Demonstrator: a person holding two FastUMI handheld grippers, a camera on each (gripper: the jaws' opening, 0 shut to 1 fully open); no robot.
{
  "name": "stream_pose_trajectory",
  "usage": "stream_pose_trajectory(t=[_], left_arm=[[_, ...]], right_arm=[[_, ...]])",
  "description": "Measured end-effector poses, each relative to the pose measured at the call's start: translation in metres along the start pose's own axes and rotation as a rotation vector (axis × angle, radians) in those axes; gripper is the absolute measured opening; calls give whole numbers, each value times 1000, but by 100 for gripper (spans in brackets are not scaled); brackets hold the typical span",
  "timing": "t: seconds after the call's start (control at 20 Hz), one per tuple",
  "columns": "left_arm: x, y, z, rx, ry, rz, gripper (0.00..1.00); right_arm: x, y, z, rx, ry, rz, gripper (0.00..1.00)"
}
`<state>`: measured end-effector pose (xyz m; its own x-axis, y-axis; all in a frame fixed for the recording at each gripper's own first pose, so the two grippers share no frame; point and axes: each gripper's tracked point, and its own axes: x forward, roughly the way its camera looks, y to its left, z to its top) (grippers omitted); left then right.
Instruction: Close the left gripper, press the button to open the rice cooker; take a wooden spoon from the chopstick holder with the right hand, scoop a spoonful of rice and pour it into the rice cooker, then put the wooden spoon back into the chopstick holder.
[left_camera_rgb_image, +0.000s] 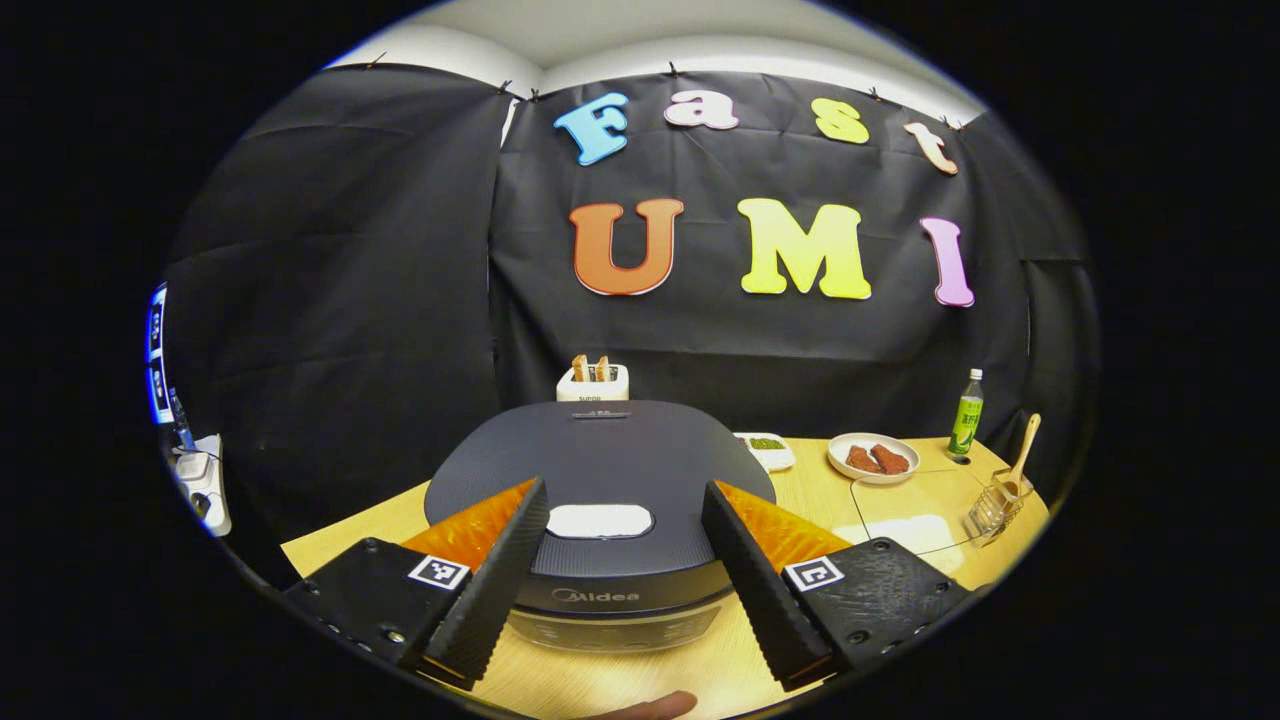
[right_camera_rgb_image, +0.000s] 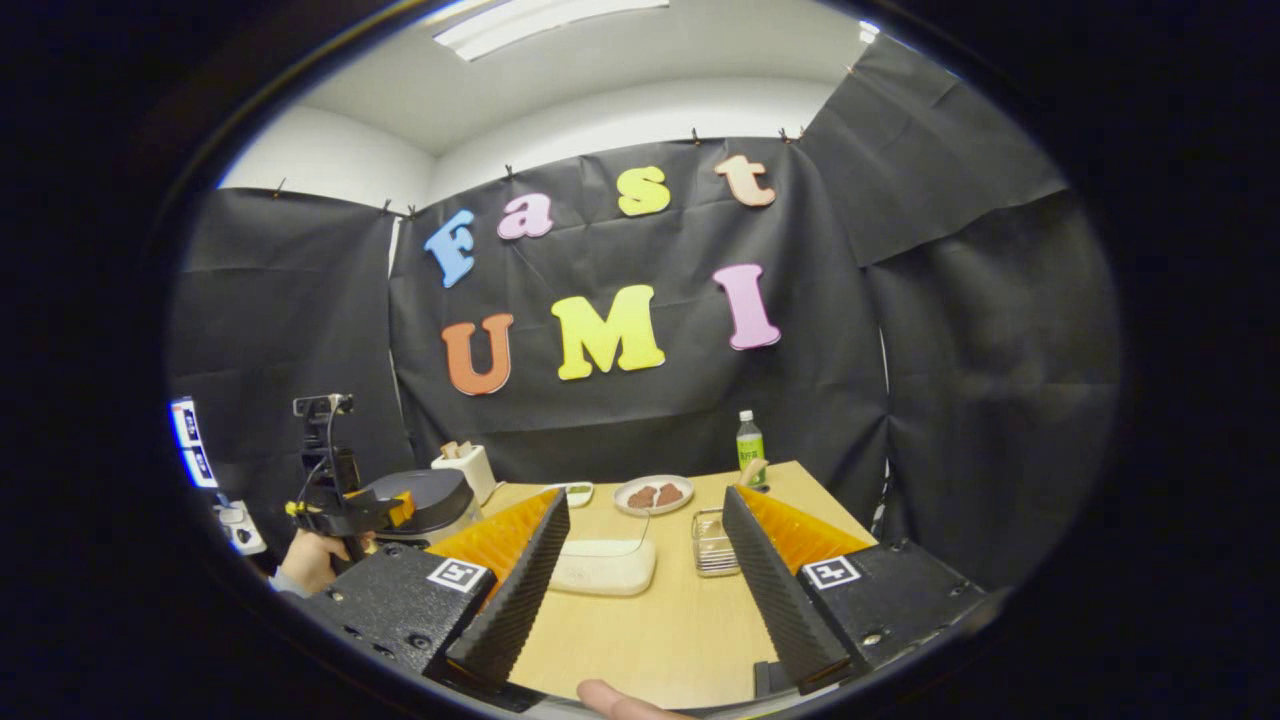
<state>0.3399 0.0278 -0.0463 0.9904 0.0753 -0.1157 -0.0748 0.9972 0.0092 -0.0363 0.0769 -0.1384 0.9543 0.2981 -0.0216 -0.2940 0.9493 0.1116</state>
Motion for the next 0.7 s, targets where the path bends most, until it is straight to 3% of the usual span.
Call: stream_pose_trajectory(t=[0.35,0.7], left_arm=[[-21,0,7,68,33,24,96],[-94,-7,46,89,8,-17,96]], right_arm=[[2,-5,6,-2,-9,-22,99],[-2,2,13,2,-44,-14,99]])
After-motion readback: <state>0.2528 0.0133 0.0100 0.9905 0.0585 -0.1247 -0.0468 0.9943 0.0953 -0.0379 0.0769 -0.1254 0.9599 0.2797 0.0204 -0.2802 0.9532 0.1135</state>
